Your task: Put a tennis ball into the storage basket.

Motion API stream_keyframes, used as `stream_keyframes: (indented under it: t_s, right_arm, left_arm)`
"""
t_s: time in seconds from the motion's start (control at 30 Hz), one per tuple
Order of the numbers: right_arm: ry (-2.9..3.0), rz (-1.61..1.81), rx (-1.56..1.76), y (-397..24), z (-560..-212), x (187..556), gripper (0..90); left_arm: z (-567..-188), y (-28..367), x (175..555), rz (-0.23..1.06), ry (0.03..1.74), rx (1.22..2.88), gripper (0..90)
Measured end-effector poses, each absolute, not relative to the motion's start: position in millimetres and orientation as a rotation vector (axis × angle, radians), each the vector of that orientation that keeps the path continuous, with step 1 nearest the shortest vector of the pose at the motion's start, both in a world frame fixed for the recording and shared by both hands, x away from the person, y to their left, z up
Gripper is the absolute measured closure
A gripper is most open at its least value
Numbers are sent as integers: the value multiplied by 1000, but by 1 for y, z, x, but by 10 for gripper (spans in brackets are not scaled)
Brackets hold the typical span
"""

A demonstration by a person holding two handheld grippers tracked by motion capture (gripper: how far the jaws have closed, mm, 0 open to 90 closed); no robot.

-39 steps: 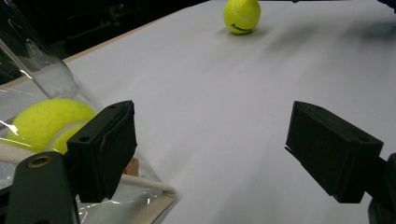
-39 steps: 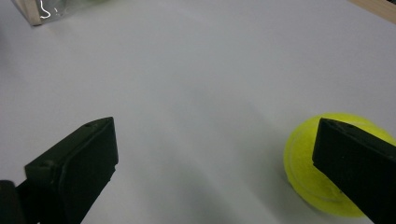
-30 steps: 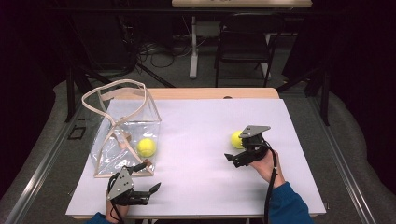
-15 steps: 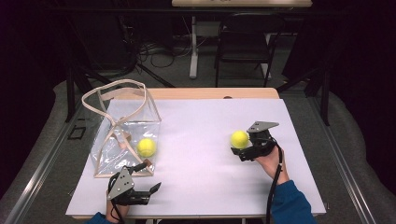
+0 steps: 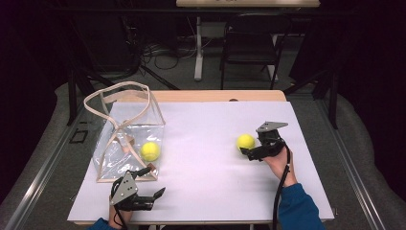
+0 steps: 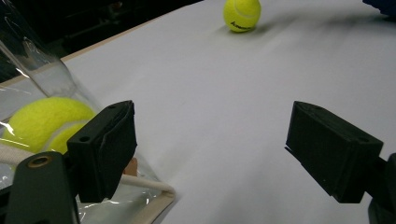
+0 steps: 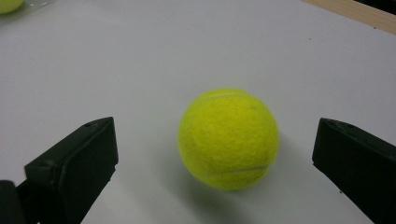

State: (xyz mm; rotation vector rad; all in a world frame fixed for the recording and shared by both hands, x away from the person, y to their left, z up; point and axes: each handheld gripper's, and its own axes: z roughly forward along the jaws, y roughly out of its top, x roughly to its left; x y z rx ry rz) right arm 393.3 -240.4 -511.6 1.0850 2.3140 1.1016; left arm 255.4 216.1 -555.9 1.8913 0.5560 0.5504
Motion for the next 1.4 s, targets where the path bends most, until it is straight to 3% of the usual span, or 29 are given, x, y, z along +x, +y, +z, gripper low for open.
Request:
stream_keyframes:
  t_s: [1.4]
  right_arm:
    - [2358,1047,1152,-229,-536,416,0]
  left_arm:
    - [-556,216,255,554,558,1893,160]
